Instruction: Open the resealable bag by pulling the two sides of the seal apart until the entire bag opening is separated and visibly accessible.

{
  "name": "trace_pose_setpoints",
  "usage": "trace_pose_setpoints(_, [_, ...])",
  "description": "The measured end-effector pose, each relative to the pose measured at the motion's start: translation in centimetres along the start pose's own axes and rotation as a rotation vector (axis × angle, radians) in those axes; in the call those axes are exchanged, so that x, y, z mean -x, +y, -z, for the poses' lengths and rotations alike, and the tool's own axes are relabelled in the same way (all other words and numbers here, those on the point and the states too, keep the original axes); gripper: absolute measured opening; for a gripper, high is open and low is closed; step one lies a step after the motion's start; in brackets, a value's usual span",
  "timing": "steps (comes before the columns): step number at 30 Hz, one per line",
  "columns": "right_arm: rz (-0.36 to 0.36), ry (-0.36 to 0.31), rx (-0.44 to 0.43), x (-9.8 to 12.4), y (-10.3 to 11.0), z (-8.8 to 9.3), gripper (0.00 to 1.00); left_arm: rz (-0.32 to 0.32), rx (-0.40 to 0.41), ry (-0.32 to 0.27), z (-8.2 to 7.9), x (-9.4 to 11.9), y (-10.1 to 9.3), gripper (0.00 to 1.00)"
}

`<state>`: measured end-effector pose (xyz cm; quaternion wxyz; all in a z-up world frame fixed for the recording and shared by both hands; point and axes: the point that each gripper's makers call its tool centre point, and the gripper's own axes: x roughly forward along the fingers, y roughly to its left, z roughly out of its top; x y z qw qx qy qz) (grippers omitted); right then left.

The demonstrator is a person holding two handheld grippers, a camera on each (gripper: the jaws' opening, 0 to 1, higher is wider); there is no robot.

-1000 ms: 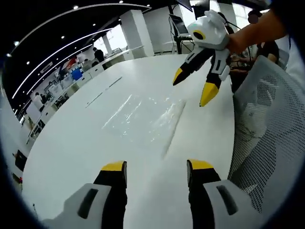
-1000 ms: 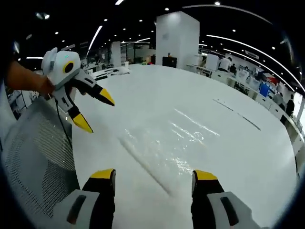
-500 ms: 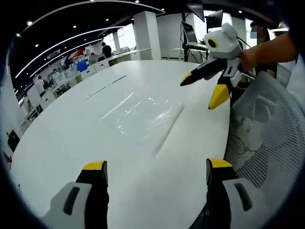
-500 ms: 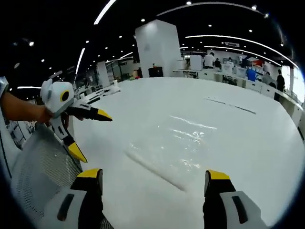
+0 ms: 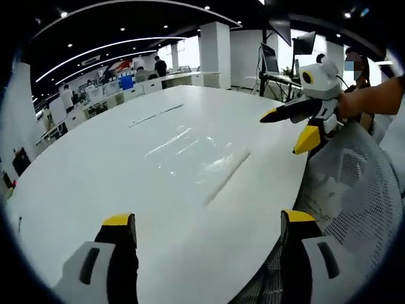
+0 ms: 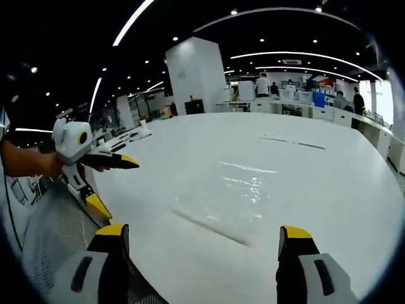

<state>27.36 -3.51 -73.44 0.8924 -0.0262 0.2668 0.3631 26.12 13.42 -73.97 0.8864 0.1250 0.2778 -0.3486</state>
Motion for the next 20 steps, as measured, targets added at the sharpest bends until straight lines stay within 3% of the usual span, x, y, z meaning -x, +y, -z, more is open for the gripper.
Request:
trace_pose_setpoints(6, [0.041, 0.002, -0.017, 0.6, -0.3, 0.9, 1.0, -0.026, 0.028, 0.005, 1.0, 0.4, 0.3, 0.89])
trace_pose_setpoints(14, [0.055, -0.01, 0.051, 1.1, 0.5, 1.2, 0.99, -0.051, -0.02, 0.02, 1.6, 0.4, 0.3, 0.86])
trace_pose_setpoints(20, [0.056, -0.026, 0.037, 0.9, 0.3, 1.0, 0.99, -0.063, -0.053, 0.022, 2.2, 0.5, 0.4, 0.82])
